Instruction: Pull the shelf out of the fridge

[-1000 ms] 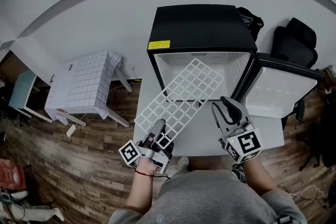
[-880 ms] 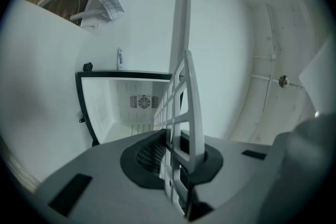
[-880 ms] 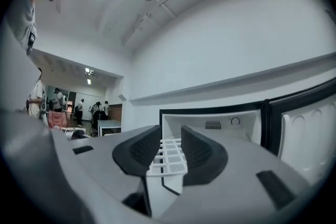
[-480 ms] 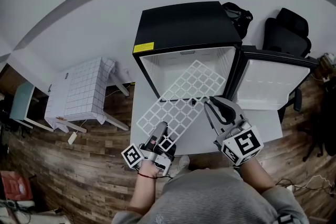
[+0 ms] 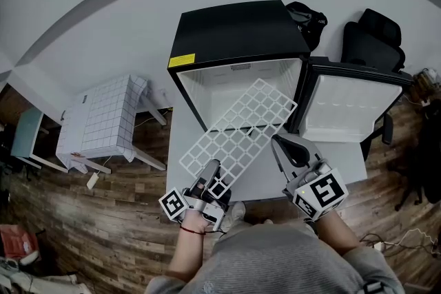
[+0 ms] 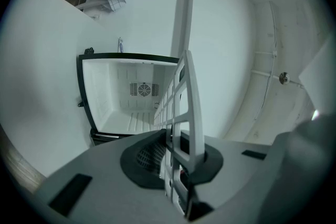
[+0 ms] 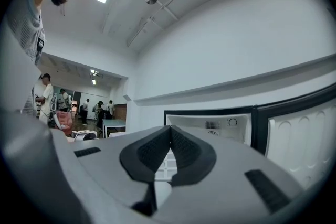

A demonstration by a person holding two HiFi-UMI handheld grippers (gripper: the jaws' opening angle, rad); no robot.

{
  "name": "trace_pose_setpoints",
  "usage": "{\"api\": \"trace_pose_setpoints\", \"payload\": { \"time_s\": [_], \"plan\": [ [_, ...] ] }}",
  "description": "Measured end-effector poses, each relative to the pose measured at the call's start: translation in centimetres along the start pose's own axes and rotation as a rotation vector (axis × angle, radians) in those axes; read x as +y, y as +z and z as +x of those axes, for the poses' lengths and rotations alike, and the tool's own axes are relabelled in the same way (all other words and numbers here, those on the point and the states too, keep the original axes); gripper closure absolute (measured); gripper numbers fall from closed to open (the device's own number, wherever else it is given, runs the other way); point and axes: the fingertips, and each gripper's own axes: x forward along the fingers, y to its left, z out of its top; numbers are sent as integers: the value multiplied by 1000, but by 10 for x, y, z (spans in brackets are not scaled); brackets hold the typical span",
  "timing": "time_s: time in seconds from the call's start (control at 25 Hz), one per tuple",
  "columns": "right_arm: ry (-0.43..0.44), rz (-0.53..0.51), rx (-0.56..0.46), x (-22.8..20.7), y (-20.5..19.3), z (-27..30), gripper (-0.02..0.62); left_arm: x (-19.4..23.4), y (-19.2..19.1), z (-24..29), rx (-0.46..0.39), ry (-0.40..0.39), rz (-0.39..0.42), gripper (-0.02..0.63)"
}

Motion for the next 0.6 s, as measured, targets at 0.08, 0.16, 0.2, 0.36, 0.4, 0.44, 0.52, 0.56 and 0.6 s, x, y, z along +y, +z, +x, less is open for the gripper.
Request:
{"api": "trace_pose_setpoints", "payload": {
  "time_s": [0.08, 0.16, 0.2, 0.36, 0.4, 0.44, 0.52, 0.56, 0.6],
  "plan": [
    [3, 3, 10, -1, -3, -3, 583, 1, -2, 0, 0, 1, 1, 561],
    [9, 2, 19, 0, -5, -6, 583, 1, -5, 0, -1, 0, -3, 561],
    [11, 0, 21, 1, -4, -7, 583, 1, -5, 0, -4, -1, -6, 561],
    [16, -7, 14, 3, -1, -12, 583, 3, -8, -1, -7, 2, -7, 561],
    [15, -6, 12, 2, 0, -13, 583, 3, -9, -1, -7, 3, -6, 561],
    [14, -3, 11, 1, 1, -14, 583, 4, -10, -1, -6, 3, -6, 561],
    [13, 5, 7, -1, 2, -16, 583, 3, -12, 0, -4, 1, -9, 561],
    [12, 8, 5, -1, 3, -16, 583, 3, -12, 1, -3, 1, -10, 561],
    [12, 8, 4, -1, 3, -16, 583, 4, -13, 1, -4, 1, -10, 561]
  ]
}}
